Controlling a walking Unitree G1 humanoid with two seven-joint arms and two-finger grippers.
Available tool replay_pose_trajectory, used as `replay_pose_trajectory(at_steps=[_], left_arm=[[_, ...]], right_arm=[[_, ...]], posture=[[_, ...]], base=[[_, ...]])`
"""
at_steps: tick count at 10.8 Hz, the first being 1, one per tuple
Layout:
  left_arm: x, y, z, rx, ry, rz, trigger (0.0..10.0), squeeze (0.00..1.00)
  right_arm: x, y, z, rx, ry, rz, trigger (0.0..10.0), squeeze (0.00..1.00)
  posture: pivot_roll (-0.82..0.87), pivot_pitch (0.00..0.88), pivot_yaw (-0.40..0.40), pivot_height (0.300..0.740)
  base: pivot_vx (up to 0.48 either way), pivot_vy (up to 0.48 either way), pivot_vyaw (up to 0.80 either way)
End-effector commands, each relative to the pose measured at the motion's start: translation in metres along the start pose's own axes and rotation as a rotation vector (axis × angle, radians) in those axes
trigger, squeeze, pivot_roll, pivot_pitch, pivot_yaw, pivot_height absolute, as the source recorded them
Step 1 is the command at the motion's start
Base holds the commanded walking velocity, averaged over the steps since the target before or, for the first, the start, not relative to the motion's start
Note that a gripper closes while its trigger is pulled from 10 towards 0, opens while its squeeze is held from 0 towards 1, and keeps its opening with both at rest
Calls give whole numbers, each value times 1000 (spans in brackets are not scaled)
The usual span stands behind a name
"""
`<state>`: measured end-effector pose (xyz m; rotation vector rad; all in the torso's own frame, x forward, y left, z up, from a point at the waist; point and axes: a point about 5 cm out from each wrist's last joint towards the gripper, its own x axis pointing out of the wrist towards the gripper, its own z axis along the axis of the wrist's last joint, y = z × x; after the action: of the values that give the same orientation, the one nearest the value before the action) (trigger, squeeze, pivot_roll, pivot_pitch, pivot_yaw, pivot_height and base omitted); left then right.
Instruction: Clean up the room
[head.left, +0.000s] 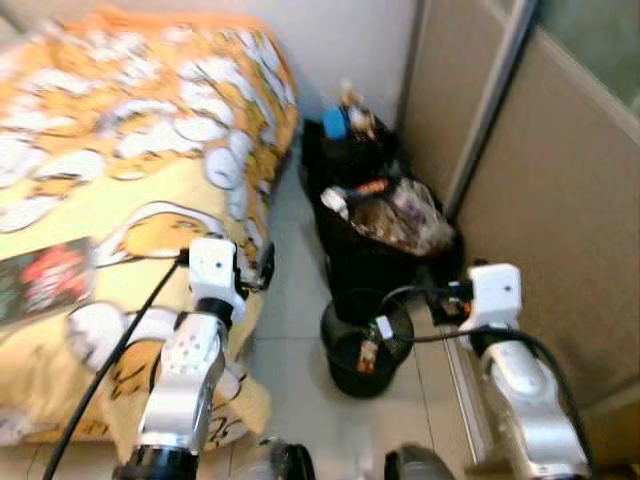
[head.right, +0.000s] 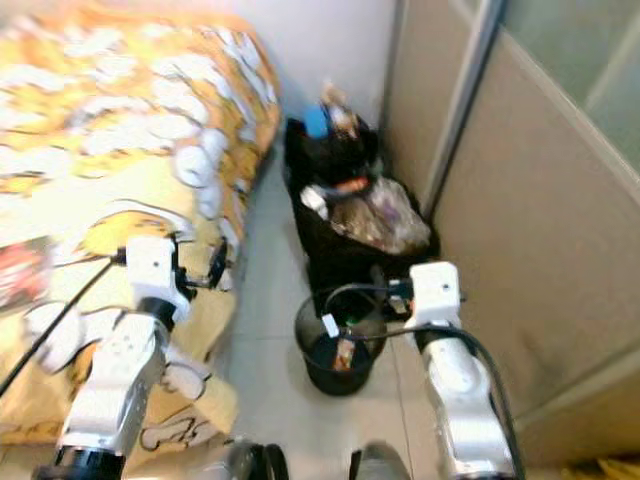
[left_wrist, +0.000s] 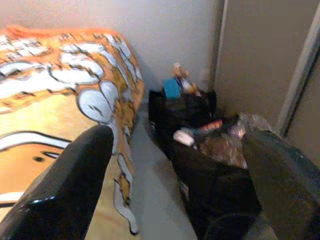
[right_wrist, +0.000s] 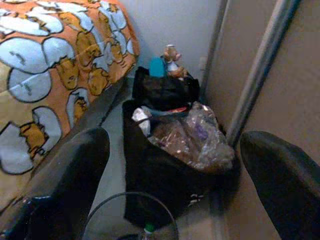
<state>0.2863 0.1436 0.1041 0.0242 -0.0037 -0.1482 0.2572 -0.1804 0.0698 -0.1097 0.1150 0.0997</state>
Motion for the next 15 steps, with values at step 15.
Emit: replay_pose_trajectory(at_steps=[15], left_arm=[[9, 15, -27, 58, 141, 114, 10000, 0]], right_arm=[[17, 15, -11, 18, -40, 46, 10000, 0]], posture=[[-155, 0, 89, 723]], base=[[0, 480, 0]])
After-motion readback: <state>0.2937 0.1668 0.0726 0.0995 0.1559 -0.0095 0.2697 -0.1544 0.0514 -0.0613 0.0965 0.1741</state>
